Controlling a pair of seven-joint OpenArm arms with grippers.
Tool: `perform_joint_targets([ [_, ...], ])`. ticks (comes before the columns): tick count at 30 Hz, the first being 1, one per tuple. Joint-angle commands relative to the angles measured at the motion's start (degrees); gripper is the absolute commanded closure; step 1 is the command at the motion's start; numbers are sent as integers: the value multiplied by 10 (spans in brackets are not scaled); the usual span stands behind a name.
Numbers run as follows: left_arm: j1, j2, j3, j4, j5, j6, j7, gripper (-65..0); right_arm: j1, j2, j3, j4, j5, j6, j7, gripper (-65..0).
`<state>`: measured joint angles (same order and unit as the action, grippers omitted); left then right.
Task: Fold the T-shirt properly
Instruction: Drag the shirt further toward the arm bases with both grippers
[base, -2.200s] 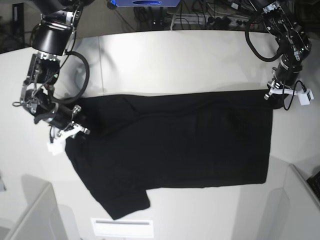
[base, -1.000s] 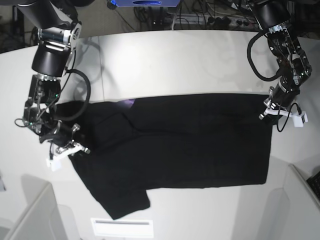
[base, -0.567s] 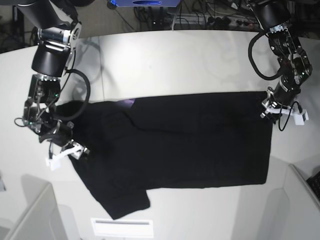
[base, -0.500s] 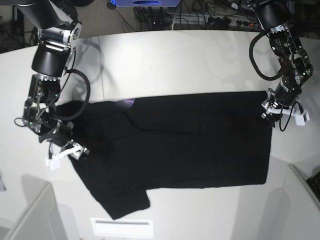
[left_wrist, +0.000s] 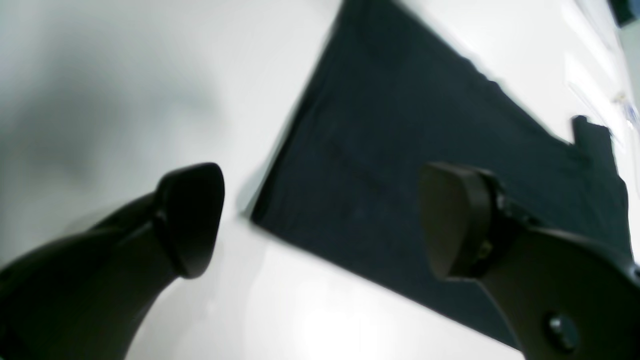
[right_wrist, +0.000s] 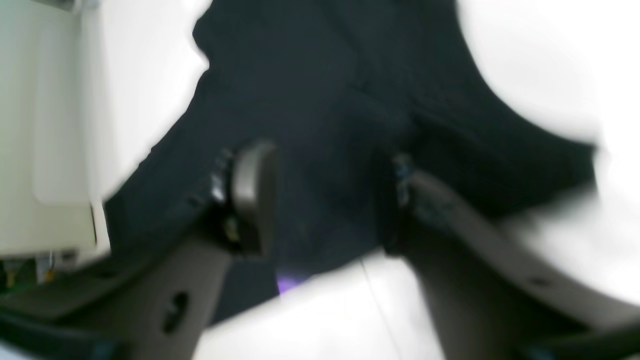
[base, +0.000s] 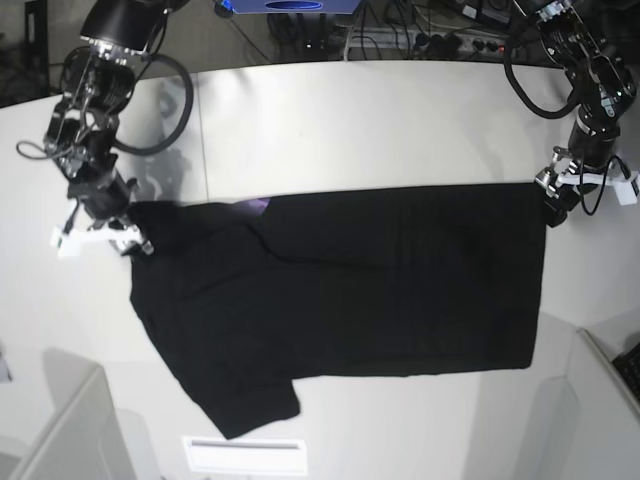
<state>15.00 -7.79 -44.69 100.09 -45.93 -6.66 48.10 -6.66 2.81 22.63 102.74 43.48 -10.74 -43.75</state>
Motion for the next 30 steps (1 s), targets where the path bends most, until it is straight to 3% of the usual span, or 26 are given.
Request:
perform_joint_targets([
  [1, -3, -4, -16, -2, -6, -4, -15, -587, -8, -5, 7, 19, 9, 5, 19, -338],
  [4, -5, 7, -28, -42, -6, -14, -14, -587, -45, -28, 19, 23, 9, 5, 41, -362],
  [9, -31, 8, -29, -103, -4, -72, -15, -587, -74, -35, 20, 21, 9, 6, 64, -365],
  [15, -70, 5, -27, -164, -1, -73, -14, -587, -74, -36, 24, -7, 10, 6, 70, -366],
  [22, -99, 5, -27, -202, -1, -73, -14, -586, -53, -36, 24, -89, 10, 6, 142, -366],
  [30, -99, 3, 13, -212, 0, -75, -17, -583, -2, -31, 24, -158, 7, 6, 145, -366],
])
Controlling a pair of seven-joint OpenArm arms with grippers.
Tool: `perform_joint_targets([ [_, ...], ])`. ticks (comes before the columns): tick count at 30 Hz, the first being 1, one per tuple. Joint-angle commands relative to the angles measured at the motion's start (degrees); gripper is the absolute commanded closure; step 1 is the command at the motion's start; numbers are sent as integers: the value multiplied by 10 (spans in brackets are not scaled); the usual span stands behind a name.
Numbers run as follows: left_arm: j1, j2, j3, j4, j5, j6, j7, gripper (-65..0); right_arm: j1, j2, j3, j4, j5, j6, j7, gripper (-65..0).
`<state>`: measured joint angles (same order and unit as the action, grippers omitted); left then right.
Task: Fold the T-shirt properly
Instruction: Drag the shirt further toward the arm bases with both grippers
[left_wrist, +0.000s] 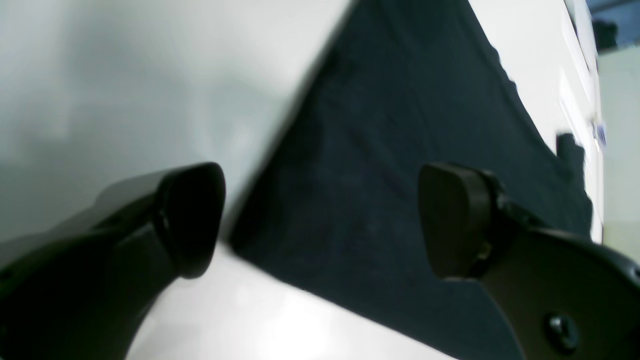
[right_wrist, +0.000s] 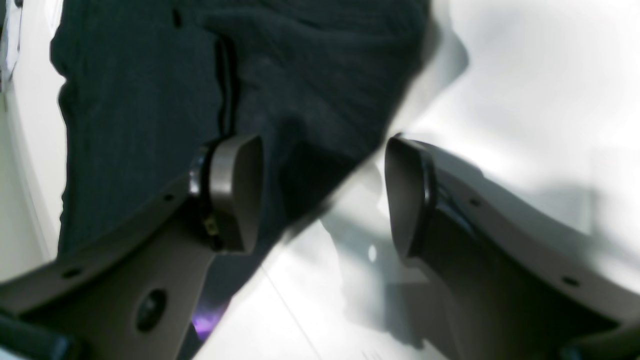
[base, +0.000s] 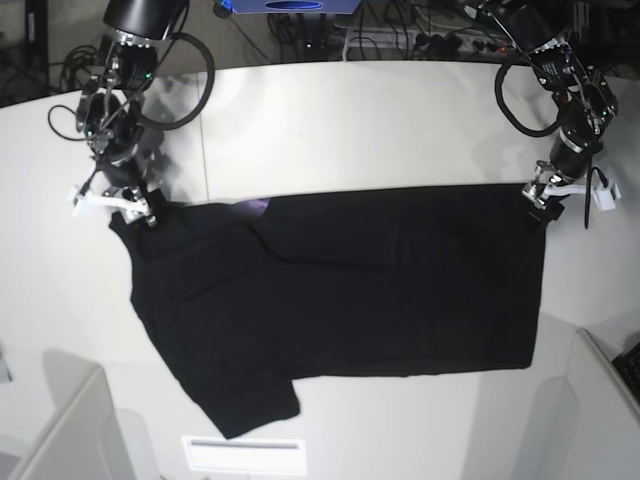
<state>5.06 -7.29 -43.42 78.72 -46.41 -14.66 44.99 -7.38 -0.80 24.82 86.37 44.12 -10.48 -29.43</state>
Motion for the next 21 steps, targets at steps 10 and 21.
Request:
perform_joint_targets([
  [10, -1, -2, 7, 1, 5, 5, 14, -298, 40, 25, 28, -46, 0, 4, 3, -363],
  [21, -1, -3, 7, 1, 5, 6, 16, -64, 43, 30, 34, -54, 1, 6, 3, -207],
])
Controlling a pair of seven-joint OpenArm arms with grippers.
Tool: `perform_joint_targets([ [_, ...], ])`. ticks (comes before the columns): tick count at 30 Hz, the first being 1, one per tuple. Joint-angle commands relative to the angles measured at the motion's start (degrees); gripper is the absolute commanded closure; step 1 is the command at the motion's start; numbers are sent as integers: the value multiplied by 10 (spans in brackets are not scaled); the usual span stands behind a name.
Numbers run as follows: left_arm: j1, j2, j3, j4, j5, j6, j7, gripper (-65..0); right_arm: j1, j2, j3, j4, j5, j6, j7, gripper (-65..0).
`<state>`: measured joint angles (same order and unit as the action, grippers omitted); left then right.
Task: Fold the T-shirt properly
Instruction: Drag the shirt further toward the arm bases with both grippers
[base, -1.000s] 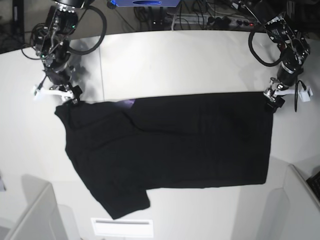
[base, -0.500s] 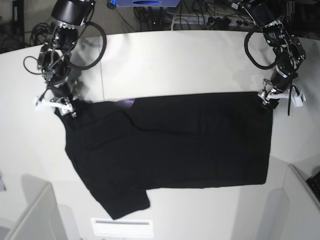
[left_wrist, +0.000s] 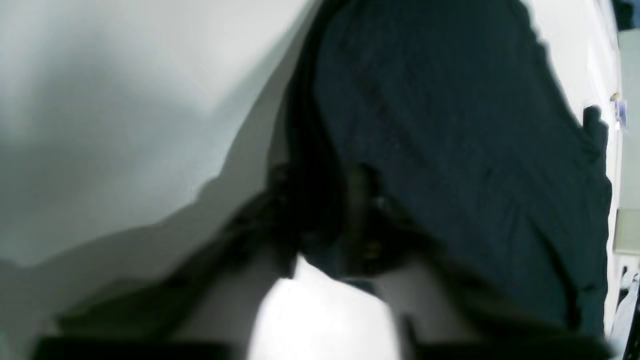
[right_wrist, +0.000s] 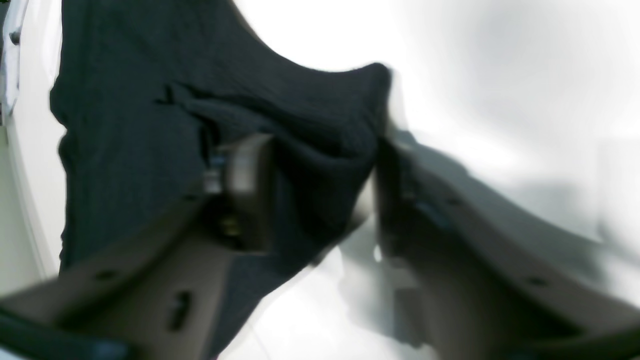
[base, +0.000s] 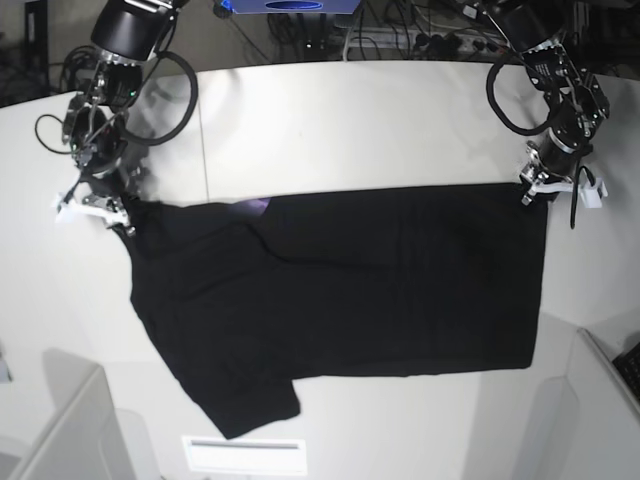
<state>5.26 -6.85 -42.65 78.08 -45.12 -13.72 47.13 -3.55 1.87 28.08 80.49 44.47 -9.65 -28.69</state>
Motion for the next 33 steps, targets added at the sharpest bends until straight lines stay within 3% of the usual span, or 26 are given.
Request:
perform_joint_targets([
  [1, -3, -8, 0, 7, -8, -3, -6, -25, 5, 4, 1, 5, -4, 0, -5, -177],
  [2, -2, -10, 0, 7, -8, -3, -6, 0, 5, 4, 1, 5, -4, 10, -5, -150],
  [5, -1, -19, 0, 7, -8, -3, -4, 0, 6, 4, 1, 5, -5, 49, -5, -78],
  [8, -1, -28, 0, 8, -8, -3, -3, 0, 9, 18, 2, 3, -5, 66, -6, 0],
  [15, 17, -85, 55, 13, -11, -5, 20, 0, 1, 44, 3, -2, -1, 69, -9, 0],
  [24, 79, -82, 53, 79, -13, -6, 23, 0, -65, 25, 3, 70, 0, 68, -11, 0],
  [33, 150, -57, 31, 142, -14, -7, 23, 0, -116, 23, 4, 132, 0, 66, -46, 0],
])
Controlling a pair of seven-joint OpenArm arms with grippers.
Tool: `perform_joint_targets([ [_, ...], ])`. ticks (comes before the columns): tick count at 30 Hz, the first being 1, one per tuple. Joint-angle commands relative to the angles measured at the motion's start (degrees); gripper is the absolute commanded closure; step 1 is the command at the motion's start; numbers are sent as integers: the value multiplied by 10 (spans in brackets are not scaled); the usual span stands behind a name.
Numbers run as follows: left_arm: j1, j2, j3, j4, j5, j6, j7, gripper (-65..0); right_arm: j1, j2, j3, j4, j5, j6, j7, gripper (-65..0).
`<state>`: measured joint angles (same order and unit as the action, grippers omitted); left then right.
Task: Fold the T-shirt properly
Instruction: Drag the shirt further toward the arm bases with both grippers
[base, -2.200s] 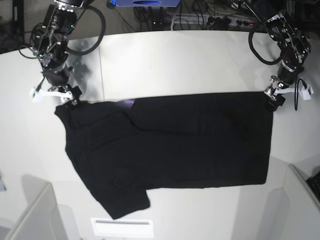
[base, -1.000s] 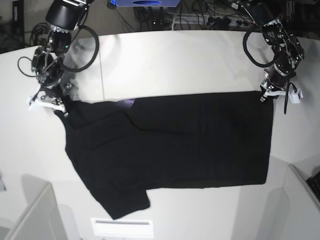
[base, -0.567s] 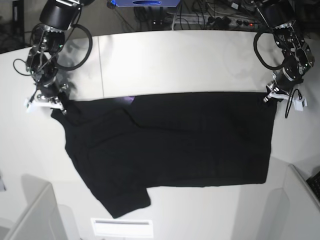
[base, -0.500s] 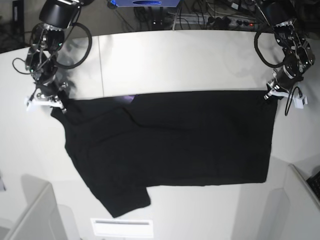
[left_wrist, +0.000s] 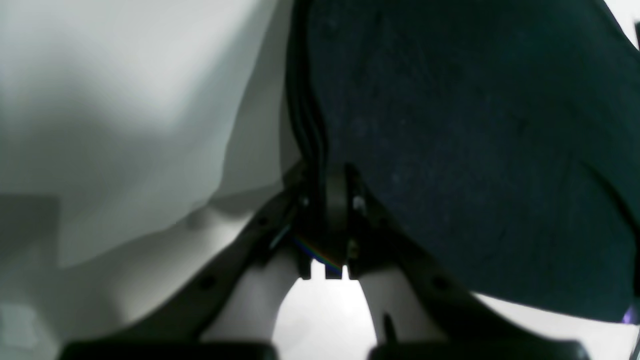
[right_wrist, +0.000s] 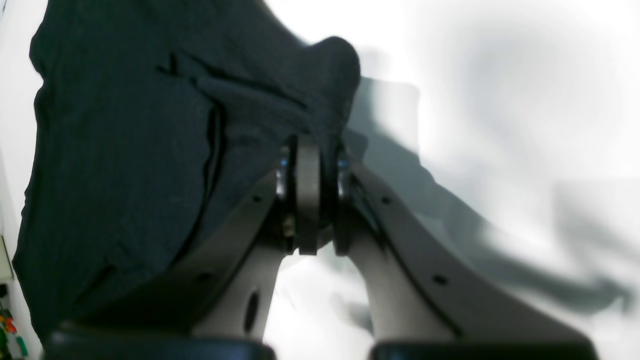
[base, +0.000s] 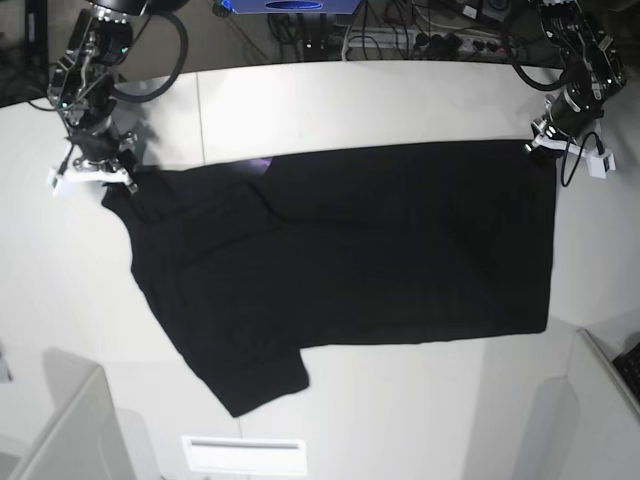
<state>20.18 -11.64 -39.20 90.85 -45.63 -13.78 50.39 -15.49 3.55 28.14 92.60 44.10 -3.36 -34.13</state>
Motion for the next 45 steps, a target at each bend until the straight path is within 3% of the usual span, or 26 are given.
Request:
perform_joint_targets([
  [1, 9, -8, -3, 17, -9, -6, -9, 0, -3, 6, 3, 15, 3, 3, 9, 0],
  [6, 42, -5, -3, 35, -9, -6, -9, 0, -41, 5, 3, 40, 9, 2, 9, 0],
  [10, 67, -5, -3, 59, -9, -6, -9, 0, -79, 12, 3, 47, 87, 2, 9, 0],
  [13, 85, -5, -3, 71, -8, -6, -9, 0, -99, 12, 3, 48, 111, 2, 9, 0],
  [45, 144, -11, -4, 70, -6, -6, -11, 0, -229, 6, 24, 136, 111, 4, 9, 0],
])
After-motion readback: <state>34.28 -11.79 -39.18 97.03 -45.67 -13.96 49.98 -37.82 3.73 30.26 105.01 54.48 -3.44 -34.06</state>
